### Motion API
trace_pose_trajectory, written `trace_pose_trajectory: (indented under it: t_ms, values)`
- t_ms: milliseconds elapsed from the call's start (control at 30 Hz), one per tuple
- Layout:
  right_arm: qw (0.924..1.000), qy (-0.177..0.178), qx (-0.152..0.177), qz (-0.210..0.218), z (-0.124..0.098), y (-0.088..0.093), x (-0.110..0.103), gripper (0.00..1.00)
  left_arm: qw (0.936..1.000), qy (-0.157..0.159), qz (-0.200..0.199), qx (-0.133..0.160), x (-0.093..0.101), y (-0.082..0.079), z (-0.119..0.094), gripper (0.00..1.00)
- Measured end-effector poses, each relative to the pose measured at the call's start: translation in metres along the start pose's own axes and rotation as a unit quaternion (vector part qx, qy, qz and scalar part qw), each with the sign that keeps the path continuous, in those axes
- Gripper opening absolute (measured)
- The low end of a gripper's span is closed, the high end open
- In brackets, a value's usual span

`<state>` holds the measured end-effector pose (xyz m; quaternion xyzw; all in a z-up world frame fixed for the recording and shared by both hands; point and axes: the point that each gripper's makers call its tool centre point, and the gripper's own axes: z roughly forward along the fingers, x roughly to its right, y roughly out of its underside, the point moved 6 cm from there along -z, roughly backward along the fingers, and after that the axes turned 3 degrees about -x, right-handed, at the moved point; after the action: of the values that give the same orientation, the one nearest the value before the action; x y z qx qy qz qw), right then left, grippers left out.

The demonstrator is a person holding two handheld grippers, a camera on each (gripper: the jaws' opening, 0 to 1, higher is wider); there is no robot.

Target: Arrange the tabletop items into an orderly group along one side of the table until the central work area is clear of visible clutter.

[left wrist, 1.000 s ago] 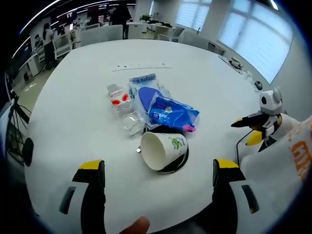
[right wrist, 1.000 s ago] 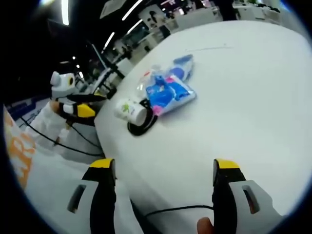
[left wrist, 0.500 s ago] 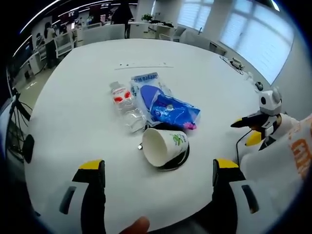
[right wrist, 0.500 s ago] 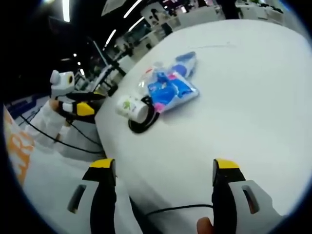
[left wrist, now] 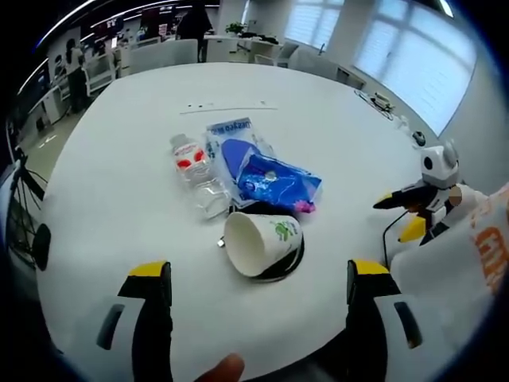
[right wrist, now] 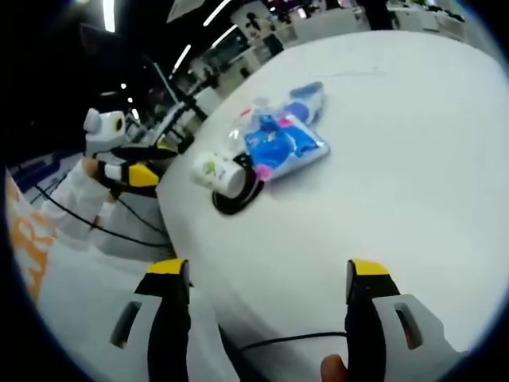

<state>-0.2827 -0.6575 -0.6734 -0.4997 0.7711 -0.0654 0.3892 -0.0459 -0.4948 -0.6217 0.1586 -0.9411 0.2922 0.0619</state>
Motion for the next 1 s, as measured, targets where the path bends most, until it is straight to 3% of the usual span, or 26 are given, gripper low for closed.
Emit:
trace_pose_trajectory:
  t_ms: [667,1000]
  values:
    - [0.9999,0.008,0.007,0.012,-0.003,-0.001,0.008,0.79,1.0000,0.002,-0.004,-0.004,-0.004,-0.001,0.004,0.93]
    - [0.9999,0.009,0.007,0.012,-0.003,-0.004,0.010,0.79,0.9989,0.009,-0.037,0.027,-0.009,-0.017,0.006,0.90]
